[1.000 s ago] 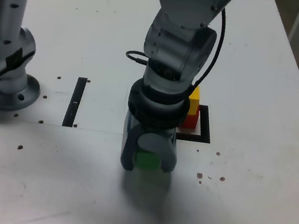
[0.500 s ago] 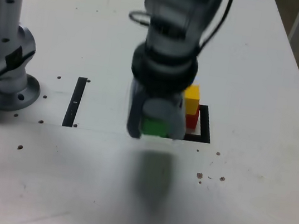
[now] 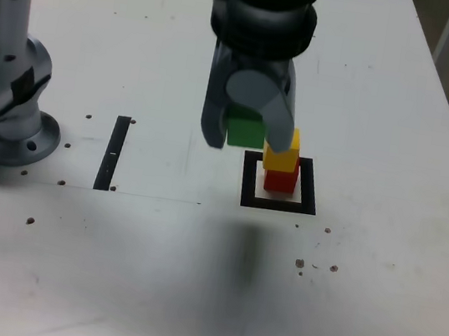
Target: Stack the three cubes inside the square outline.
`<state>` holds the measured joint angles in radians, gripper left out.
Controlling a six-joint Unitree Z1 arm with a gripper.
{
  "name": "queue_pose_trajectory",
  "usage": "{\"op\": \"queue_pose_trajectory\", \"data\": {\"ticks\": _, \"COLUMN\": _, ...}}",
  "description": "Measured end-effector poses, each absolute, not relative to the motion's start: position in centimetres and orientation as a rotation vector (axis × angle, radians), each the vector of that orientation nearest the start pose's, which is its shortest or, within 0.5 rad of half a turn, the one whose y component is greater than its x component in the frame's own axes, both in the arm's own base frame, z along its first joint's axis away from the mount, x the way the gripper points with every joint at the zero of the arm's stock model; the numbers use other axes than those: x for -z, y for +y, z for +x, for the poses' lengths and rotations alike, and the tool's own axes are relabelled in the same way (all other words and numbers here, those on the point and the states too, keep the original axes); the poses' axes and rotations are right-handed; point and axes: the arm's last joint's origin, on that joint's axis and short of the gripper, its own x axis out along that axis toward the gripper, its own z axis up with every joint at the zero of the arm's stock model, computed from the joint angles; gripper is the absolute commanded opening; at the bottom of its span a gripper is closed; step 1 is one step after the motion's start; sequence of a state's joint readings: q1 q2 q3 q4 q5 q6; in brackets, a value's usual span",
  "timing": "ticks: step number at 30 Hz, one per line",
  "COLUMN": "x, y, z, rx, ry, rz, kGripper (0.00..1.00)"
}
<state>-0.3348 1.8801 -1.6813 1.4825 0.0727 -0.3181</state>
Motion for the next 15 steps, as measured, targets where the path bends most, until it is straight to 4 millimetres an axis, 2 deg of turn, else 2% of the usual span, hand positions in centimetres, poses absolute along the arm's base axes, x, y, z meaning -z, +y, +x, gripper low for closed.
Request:
{"op": "queue_pose_trajectory", "data": {"ticks": 7, "x": -33.6, "y": -6.9, "z": 31.5, "rx": -0.049, "ry": 1.651, "rz": 0.057, "kGripper": 0.24}}
{"op": "queue_pose_trajectory", "data": {"ticks": 15, "x": -32.8, "y": -5.3, "z": 33.1, "rx": -0.066, "ry": 1.667, "rz": 0.038, "kGripper": 0.24}}
